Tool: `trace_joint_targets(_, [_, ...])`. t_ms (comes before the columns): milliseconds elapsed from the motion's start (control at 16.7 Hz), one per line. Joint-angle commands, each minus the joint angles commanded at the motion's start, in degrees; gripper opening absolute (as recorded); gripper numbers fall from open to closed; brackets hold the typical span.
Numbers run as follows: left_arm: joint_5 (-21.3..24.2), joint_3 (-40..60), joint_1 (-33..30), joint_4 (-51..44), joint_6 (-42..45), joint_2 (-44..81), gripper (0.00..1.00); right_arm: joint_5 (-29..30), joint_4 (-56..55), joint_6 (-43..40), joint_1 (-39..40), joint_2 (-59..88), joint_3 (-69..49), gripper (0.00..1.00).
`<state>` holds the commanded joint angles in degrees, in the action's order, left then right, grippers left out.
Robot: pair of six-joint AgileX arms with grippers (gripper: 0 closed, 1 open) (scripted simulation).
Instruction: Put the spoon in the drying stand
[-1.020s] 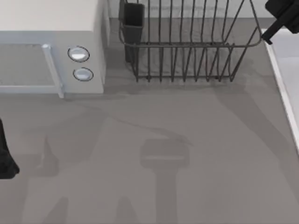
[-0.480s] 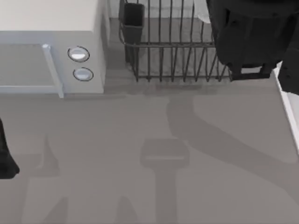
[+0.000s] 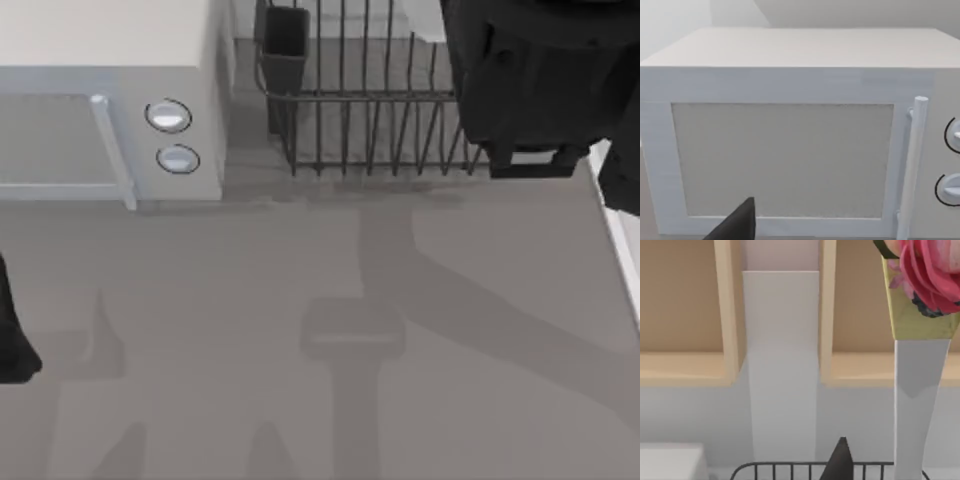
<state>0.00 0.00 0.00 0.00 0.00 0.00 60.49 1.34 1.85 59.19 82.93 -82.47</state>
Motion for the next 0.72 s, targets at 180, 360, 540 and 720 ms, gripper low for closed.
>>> trace_joint_targets(180, [0.00,0.00,0.00,0.00,0.00,0.00,1.00,-3.62,-3.73,-0.15,-2.18,3.67,0.50,0.00])
trace_joint_targets(360, [0.00,0.00,0.00,0.00,0.00,0.00,1.00,-8.54,-11.85,-0.38,-7.16,11.50,1.72,0.00])
trace_joint_targets(540, [0.00,0.00,0.00,0.00,0.00,0.00,1.00,-11.13,-24.37,-0.44,-12.24,19.85,2.82,0.00])
trace_joint_targets(720, [0.00,0.00,0.00,0.00,0.00,0.00,1.00,-16.12,-35.24,-0.57,-18.59,28.22,3.98,0.00])
